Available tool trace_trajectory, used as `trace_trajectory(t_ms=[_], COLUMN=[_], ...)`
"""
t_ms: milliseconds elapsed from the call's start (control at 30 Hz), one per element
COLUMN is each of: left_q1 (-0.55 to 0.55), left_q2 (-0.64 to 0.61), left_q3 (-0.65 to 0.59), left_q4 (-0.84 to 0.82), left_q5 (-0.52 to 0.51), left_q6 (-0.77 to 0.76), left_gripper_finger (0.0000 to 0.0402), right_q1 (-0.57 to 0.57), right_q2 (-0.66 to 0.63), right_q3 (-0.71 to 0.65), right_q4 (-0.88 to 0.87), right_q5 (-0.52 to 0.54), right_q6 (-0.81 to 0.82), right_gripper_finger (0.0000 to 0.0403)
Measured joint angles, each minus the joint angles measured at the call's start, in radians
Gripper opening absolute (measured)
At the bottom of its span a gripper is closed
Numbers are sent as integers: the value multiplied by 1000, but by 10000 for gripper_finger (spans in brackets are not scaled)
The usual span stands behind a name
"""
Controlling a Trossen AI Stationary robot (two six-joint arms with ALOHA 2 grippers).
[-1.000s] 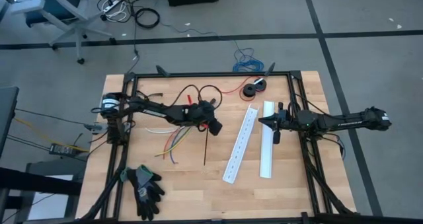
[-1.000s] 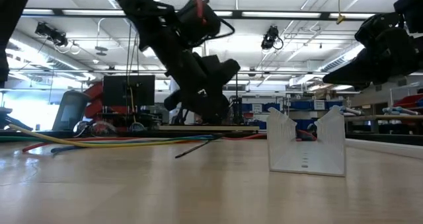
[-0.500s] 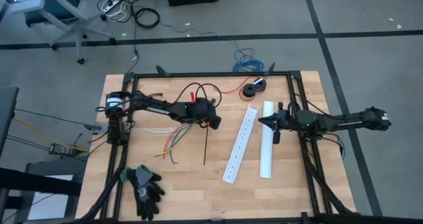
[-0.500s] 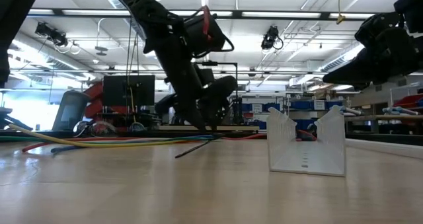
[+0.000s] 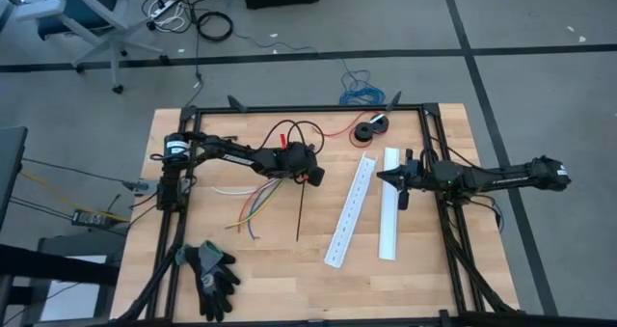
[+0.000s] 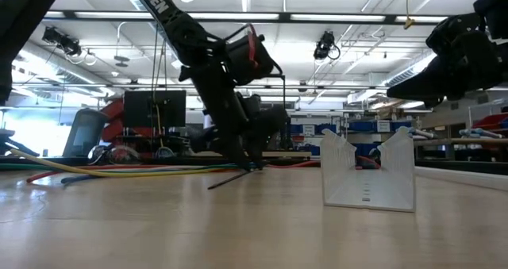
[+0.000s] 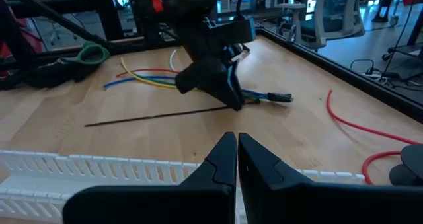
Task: Ziptie cables
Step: Wrap the cable wires with the black zip tie
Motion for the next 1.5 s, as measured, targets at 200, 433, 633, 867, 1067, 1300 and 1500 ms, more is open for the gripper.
trace_trajectory(t_ms=[200,433,633,867,1067,1300,1500], left_q1=[2,2,-15,-45,-85,-131,-154], left_q2=[15,17,1,-22,-23,-55,-145], left_q3=[0,-1,-5,-7,-7,-26,-120], left_q4=[6,14,23,17,43,148,269], left_q5=[-5,1,-1,86,95,72,65], left_q6=[23,100,192,280,316,367,402], left_gripper_finger=[86,8,3,1,1,0,0], right_q1=[0,0,0,0,0,0,0], right_q2=[0,0,0,0,0,0,-2], right_q3=[0,0,0,0,0,0,0], right_q4=[7,14,15,20,21,22,30], right_q5=[0,0,0,0,0,0,0], right_q6=[0,0,0,0,0,0,0], right_gripper_finger=[7,7,7,7,7,7,7])
